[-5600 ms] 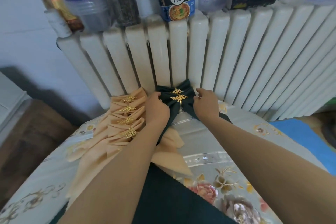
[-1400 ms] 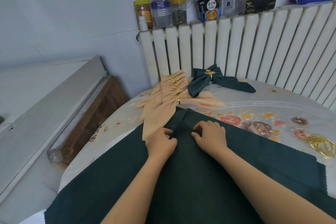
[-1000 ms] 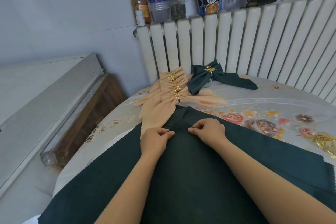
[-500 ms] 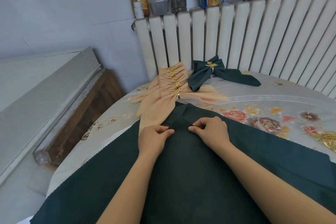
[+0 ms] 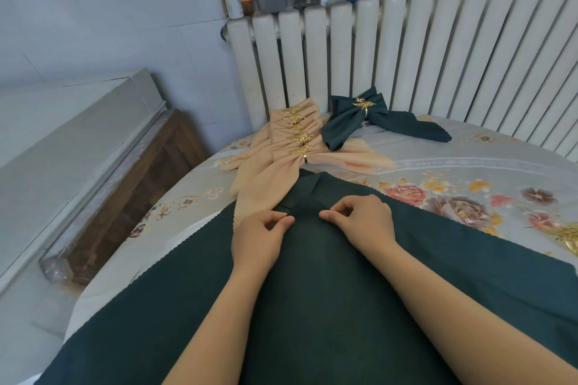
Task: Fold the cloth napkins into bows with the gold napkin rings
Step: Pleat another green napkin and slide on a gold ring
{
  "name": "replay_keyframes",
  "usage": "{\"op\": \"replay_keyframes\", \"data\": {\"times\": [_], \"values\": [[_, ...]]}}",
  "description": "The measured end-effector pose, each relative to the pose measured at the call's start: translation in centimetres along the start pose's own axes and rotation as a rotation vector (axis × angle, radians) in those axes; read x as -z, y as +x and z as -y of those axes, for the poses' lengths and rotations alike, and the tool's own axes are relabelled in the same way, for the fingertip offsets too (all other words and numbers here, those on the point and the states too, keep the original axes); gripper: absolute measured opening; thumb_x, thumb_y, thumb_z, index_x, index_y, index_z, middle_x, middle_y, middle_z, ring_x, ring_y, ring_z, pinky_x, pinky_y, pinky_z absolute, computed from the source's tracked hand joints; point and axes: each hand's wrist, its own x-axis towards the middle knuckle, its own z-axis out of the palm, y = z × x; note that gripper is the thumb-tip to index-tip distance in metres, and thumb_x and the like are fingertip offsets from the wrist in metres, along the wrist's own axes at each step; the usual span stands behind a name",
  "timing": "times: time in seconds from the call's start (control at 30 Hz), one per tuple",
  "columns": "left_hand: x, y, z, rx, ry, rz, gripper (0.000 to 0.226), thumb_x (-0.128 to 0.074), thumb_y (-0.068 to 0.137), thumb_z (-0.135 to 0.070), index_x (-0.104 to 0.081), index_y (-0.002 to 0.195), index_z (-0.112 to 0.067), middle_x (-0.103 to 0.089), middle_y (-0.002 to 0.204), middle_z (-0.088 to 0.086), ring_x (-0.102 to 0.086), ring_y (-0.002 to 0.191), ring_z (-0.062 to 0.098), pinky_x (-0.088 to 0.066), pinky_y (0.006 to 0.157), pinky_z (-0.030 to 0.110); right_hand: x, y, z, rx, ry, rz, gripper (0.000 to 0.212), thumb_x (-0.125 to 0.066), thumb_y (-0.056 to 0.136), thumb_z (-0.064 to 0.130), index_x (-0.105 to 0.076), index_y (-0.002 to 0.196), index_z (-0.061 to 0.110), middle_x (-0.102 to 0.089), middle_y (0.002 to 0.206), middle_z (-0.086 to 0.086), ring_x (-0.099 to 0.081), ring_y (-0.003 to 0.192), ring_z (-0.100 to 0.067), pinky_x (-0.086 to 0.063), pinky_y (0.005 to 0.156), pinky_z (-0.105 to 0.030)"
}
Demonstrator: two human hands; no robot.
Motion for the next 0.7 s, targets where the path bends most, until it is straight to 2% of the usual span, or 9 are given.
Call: {"op": "replay_keyframes", "data": {"times": [0.1, 0.13, 0.2, 0.3, 0.4, 0.5, 0.57, 0.63, 0.7], "values": [[0.3, -0.1, 0.1, -0.080, -0.033, 0.012, 0.010, -0.066, 0.087, -0.028, -0.070, 0.088, -0.037, -0.064, 0.083, -0.025, -0.057, 0.081, -0.007, -0.042, 0.069, 0.013, 0.0, 0.1, -0.3, 0.058, 0.069, 0.028, 0.006, -0.069, 0.081, 0.040, -0.065, 0.077, 0.041, -0.065, 0.078, 0.017, -0.057, 0.093, -0.015, -0.043, 0.092, -0.037], [0.5, 0.0, 0.2, -0.122, -0.053, 0.034, 0.015, -0.065, 0.087, -0.024, -0.069, 0.087, -0.039, -0.066, 0.084, -0.024, -0.058, 0.080, -0.006, -0.043, 0.069, 0.012, 0.2, 0.3, -0.4, 0.093, 0.099, 0.050, 0.009, -0.069, 0.082, 0.034, -0.065, 0.081, 0.043, -0.065, 0.082, 0.017, -0.056, 0.093, -0.015, -0.044, 0.091, -0.038], [0.8, 0.1, 0.3, -0.198, -0.067, 0.104, 0.022, -0.064, 0.088, -0.017, -0.069, 0.087, -0.039, -0.068, 0.085, -0.018, -0.059, 0.080, -0.004, -0.044, 0.069, 0.009, 0.7, 0.4, -0.8, 0.160, 0.153, 0.119, 0.019, -0.068, 0.084, 0.024, -0.067, 0.084, 0.042, -0.062, 0.089, 0.016, -0.055, 0.089, -0.010, -0.046, 0.085, -0.030], [1.3, 0.2, 0.5, -0.330, 0.028, 0.190, 0.021, -0.063, 0.086, -0.009, -0.073, 0.087, -0.028, -0.066, 0.091, -0.016, -0.056, 0.088, -0.007, -0.039, 0.075, 0.002, 1.4, 0.4, -1.2, 0.270, 0.140, 0.210, 0.025, -0.065, 0.086, 0.015, -0.070, 0.080, 0.039, -0.054, 0.093, 0.017, -0.051, 0.085, -0.003, -0.039, 0.077, -0.017], [1.2, 0.1, 0.8, -0.373, 0.084, 0.201, 0.020, -0.062, 0.083, -0.005, -0.073, 0.077, -0.021, -0.062, 0.095, -0.016, -0.050, 0.098, -0.010, -0.032, 0.079, -0.002, 1.4, 0.3, -1.3, 0.325, 0.046, 0.241, 0.035, -0.060, 0.087, 0.014, -0.063, 0.072, 0.046, -0.053, 0.094, 0.023, -0.047, 0.097, -0.009, -0.038, 0.089, -0.026], [0.7, 0.2, 1.0, -0.421, 0.137, 0.141, 0.013, -0.066, 0.082, -0.015, -0.070, 0.072, -0.019, -0.061, 0.090, -0.016, -0.050, 0.097, -0.006, -0.032, 0.077, 0.002, 1.4, 0.1, -1.1, 0.320, 0.033, 0.252, 0.023, -0.059, 0.084, 0.022, -0.063, 0.073, 0.042, -0.054, 0.095, 0.022, -0.044, 0.097, -0.008, -0.037, 0.094, -0.032], [0.3, 0.3, 1.0, -0.452, 0.196, 0.138, 0.012, -0.075, 0.077, -0.030, -0.068, 0.072, -0.020, -0.060, 0.089, -0.014, -0.050, 0.094, -0.003, -0.033, 0.076, 0.004, 1.4, 0.0, -0.9, 0.334, -0.038, 0.239, 0.005, -0.065, 0.081, 0.040, -0.063, 0.076, 0.040, -0.055, 0.097, 0.020, -0.043, 0.095, -0.006, -0.036, 0.091, -0.031], [0.1, 0.5, 0.9, -0.428, 0.241, 0.175, 0.019, -0.079, 0.070, -0.038, -0.065, 0.073, -0.024, -0.058, 0.089, -0.014, -0.049, 0.092, -0.001, -0.035, 0.078, 0.007, 1.4, -0.1, -0.6, 0.349, -0.147, 0.248, 0.015, -0.067, 0.076, 0.053, -0.059, 0.080, 0.041, -0.054, 0.099, 0.020, -0.041, 0.095, -0.005, -0.033, 0.087, -0.029], [0.0, 0.6, 0.4, -0.379, 0.279, 0.196, 0.022, -0.079, 0.070, -0.038, -0.062, 0.076, -0.027, -0.056, 0.089, -0.012, -0.048, 0.088, 0.003, -0.039, 0.079, 0.015, 1.3, -0.2, -0.1, 0.331, -0.160, 0.272, 0.020, -0.068, 0.076, 0.052, -0.057, 0.088, 0.040, -0.051, 0.101, 0.019, -0.039, 0.098, -0.006, -0.030, 0.086, -0.029]]}}
